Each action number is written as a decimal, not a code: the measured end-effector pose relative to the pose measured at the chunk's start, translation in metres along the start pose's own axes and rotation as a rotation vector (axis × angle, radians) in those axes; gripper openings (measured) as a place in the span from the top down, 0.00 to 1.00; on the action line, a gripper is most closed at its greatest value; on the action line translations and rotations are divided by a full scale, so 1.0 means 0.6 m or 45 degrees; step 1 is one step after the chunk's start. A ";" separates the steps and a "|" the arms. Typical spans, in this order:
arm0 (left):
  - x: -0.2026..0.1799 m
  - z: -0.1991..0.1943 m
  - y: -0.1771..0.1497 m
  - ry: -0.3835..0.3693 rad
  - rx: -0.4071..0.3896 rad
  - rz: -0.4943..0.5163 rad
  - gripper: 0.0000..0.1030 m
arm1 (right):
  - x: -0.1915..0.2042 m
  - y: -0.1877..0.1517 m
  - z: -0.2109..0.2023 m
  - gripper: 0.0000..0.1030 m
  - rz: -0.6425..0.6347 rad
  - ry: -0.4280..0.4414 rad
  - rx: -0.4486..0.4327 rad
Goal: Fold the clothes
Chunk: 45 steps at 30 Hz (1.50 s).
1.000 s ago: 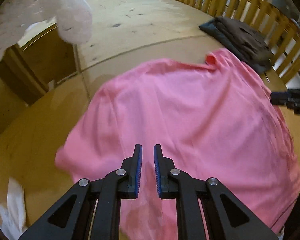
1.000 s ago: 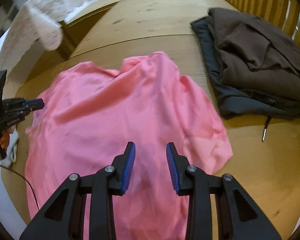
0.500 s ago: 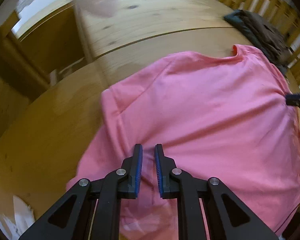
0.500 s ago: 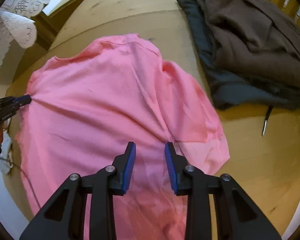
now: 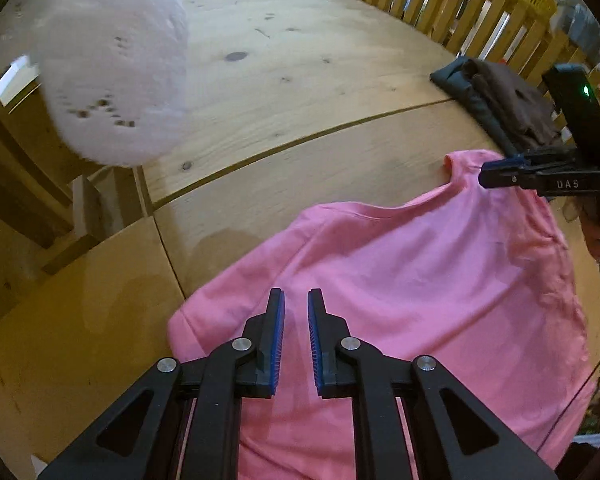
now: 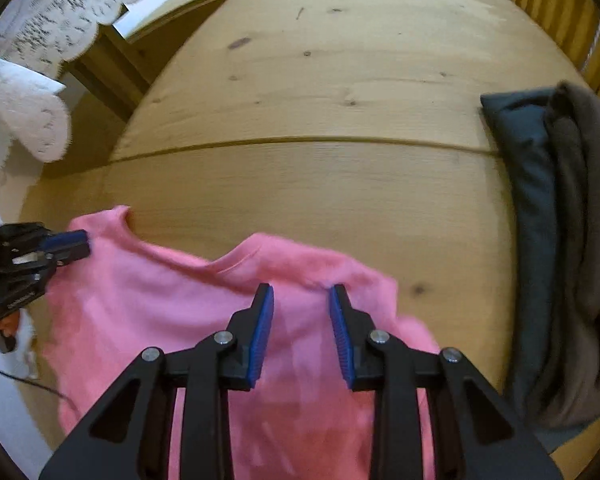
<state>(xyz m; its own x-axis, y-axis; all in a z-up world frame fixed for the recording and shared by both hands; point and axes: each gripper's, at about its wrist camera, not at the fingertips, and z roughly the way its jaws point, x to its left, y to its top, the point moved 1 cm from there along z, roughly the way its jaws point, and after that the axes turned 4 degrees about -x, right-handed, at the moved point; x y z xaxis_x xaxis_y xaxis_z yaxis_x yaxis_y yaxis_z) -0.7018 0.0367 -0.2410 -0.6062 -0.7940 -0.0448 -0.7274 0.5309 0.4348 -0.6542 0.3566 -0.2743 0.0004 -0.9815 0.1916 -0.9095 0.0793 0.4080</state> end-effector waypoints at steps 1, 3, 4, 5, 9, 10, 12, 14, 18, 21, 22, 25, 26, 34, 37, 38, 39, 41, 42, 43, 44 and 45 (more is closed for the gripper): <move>0.003 0.005 0.002 0.038 0.005 0.005 0.87 | -0.006 0.010 0.004 0.75 -0.007 -0.051 -0.016; 0.012 0.011 0.007 0.128 0.007 0.009 0.85 | -0.025 0.028 0.007 0.75 0.032 -0.113 -0.046; 0.018 0.010 0.009 0.156 0.000 -0.003 0.85 | -0.034 0.037 0.008 0.75 0.052 -0.144 -0.062; 0.025 0.004 0.010 0.163 -0.013 -0.026 0.86 | -0.042 0.039 -0.003 0.75 0.081 -0.133 -0.085; 0.042 -0.055 -0.021 0.116 -0.080 -0.093 0.86 | -0.044 0.020 -0.049 0.75 0.124 -0.039 -0.145; 0.046 -0.071 -0.037 0.095 -0.084 -0.106 0.86 | -0.037 0.011 -0.058 0.75 0.112 -0.019 -0.147; 0.051 -0.100 -0.072 0.058 -0.078 -0.118 0.85 | -0.009 -0.009 -0.061 0.75 0.023 0.018 -0.115; 0.042 -0.111 -0.105 0.029 -0.045 -0.078 0.85 | 0.019 -0.006 -0.038 0.75 -0.037 0.031 -0.079; 0.036 -0.101 -0.144 0.000 0.010 -0.058 0.85 | 0.064 0.004 0.008 0.75 -0.104 0.064 -0.025; 0.037 -0.087 -0.165 0.002 0.044 -0.062 0.85 | 0.083 0.025 0.038 0.74 -0.094 0.061 -0.016; 0.042 -0.084 -0.170 0.015 0.050 -0.066 0.85 | 0.091 0.033 0.049 0.74 -0.095 0.048 -0.014; 0.059 -0.079 -0.178 0.048 0.046 -0.076 0.83 | 0.084 0.057 0.057 0.74 -0.047 0.008 -0.053; 0.067 -0.080 -0.178 0.064 0.040 -0.079 0.83 | 0.075 0.068 0.060 0.74 -0.004 0.003 -0.061; 0.115 -0.097 -0.158 0.231 0.026 -0.111 0.77 | 0.021 0.090 -0.008 0.74 0.160 0.024 -0.185; 0.076 -0.104 -0.129 0.193 -0.022 -0.004 0.77 | -0.001 0.065 -0.034 0.74 0.146 -0.010 -0.181; 0.059 -0.101 -0.114 0.154 -0.038 0.021 0.76 | -0.010 0.055 -0.042 0.74 0.142 -0.024 -0.179; 0.043 -0.094 -0.099 0.118 -0.050 0.038 0.76 | -0.027 0.045 -0.048 0.74 0.166 -0.020 -0.171; 0.018 -0.077 -0.071 0.092 -0.067 0.087 0.76 | -0.055 0.025 -0.063 0.74 0.213 -0.011 -0.164; 0.006 -0.066 -0.059 0.083 -0.070 0.111 0.76 | -0.069 0.012 -0.073 0.74 0.238 -0.009 -0.172; -0.006 -0.054 -0.047 0.075 -0.070 0.133 0.76 | -0.083 0.001 -0.084 0.74 0.259 -0.004 -0.179; -0.017 -0.041 -0.037 0.074 -0.060 0.150 0.75 | -0.103 -0.017 -0.104 0.74 0.278 0.003 -0.187; -0.028 -0.028 -0.028 0.077 -0.045 0.162 0.75 | -0.112 -0.035 -0.119 0.74 0.273 -0.017 -0.179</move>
<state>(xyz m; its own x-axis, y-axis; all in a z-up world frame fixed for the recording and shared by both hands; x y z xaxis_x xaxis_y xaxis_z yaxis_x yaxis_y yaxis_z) -0.6742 0.0360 -0.2321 -0.6715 -0.7380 0.0668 -0.6336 0.6186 0.4646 -0.6055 0.4334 -0.2319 -0.1927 -0.9418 0.2756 -0.8213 0.3085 0.4798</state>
